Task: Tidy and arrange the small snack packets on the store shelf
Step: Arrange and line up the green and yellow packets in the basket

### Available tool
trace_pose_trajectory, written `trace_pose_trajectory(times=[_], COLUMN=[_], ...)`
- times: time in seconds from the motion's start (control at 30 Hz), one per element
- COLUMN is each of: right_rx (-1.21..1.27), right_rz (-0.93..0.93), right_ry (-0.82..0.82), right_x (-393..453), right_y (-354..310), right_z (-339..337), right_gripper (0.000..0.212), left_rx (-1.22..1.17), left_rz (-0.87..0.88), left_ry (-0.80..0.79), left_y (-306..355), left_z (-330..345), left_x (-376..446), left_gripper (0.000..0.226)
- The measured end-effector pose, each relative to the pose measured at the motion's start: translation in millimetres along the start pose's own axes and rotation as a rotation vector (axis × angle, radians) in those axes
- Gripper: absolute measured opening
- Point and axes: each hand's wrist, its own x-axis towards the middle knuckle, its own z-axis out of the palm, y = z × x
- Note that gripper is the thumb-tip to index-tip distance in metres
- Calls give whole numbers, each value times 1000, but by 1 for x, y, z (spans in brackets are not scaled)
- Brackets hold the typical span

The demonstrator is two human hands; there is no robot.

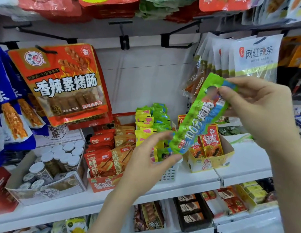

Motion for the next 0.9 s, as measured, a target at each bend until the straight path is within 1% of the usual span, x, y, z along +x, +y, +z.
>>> trace_pose_trajectory(times=[0.07,0.13,0.2,0.23,0.3,0.37,0.43,0.47,0.57,0.73,0.8,0.83,0.9], right_rx=[20,25,22,20,30,46,64,73,83,127,192,237,356], right_rz=[80,171,251,283,340,401,449,462,476,473,483,489,494], right_ry=[24,43,57,63,68,74,84,86,85,62,36,22,-12], right_x=[1,0,-1,-2,-3,-4,-5,-5,-6,-7,-9,-10,-12], right_y=[7,17,28,33,41,47,52,53,54,50,49,49,49], right_z=[1,1,1,1,0,-1,-1,0,2,0,0,1,5], right_gripper=[17,15,11,9,10,8,7,7,10,9,9,13,23], left_rx=[-271,-519,-630,-668,-688,-707,-739,-748,-766,-795,-880,-950,-1114], left_rz=[-69,-144,-230,-278,-356,-422,-470,-485,-499,-473,-469,-475,-526], left_ry=[-68,-62,-19,0,36,59,56,54,41,25,-49,-116,-238], left_y=[6,8,8,8,4,2,0,-1,-1,1,2,4,9], left_z=[5,9,12,12,12,11,9,7,5,2,0,-1,-3], left_x=[-2,-4,-7,-7,-8,-8,-9,-9,-8,-10,-11,-12,-12], left_gripper=[31,20,10,9,17,10,18,20,17,11,9,16,42])
